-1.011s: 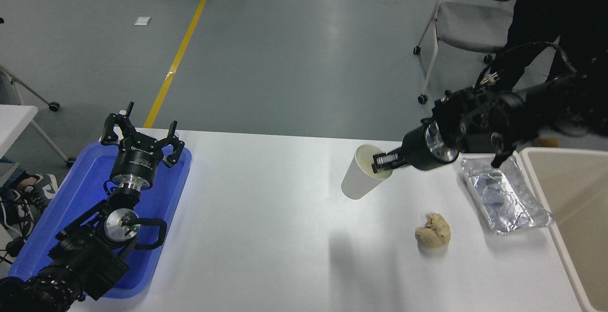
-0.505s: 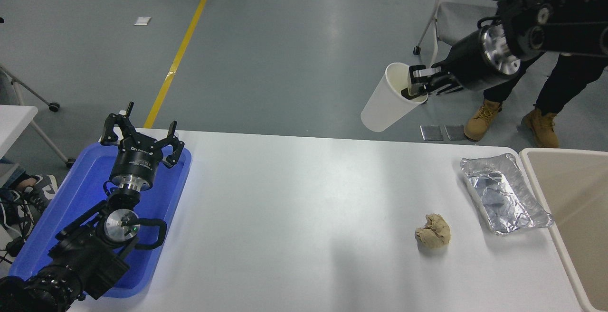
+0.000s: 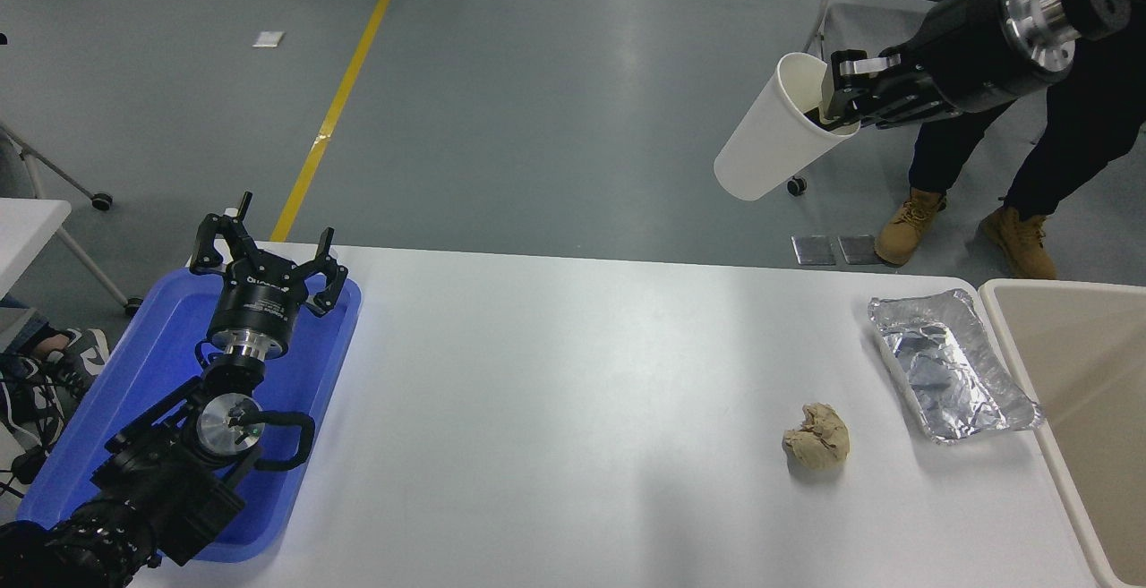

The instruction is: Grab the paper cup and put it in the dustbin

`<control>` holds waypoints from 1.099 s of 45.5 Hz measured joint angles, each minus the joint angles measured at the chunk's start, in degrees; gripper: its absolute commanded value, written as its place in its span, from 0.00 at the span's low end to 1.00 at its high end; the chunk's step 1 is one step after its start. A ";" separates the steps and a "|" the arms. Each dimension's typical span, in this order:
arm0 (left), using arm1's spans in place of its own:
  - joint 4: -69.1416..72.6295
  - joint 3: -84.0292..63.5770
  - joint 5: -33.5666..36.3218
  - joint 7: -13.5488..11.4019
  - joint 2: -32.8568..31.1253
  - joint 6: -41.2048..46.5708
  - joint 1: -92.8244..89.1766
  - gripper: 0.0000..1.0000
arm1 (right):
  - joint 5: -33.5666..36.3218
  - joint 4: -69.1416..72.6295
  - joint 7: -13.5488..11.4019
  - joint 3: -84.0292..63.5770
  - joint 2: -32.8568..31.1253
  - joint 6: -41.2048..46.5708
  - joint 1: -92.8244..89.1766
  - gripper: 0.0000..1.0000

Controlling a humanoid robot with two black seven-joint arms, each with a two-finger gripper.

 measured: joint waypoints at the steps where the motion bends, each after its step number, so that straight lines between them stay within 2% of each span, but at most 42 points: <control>1: 0.00 0.00 -0.01 0.00 0.00 0.00 0.00 1.00 | 0.30 -1.06 -0.04 -0.11 -0.10 -0.40 -0.78 0.00; 21: 0.01 0.00 -0.04 0.00 0.02 0.04 0.00 1.00 | 11.35 -25.48 -1.29 -6.85 -4.77 -10.31 -24.10 0.00; 27: 0.00 0.00 0.01 0.00 -0.01 0.02 0.02 1.00 | 13.40 -31.91 -3.53 -7.66 -6.83 -15.23 -32.49 0.00; 39: 0.00 0.00 -0.01 0.00 -0.01 -0.01 0.00 1.00 | 17.37 -41.29 -10.75 -7.81 -10.63 -24.39 -47.96 0.00; 50: 0.00 0.00 -0.01 0.00 0.00 -0.01 0.00 1.00 | 21.05 -44.56 -14.37 -5.81 -13.05 -30.94 -58.49 0.00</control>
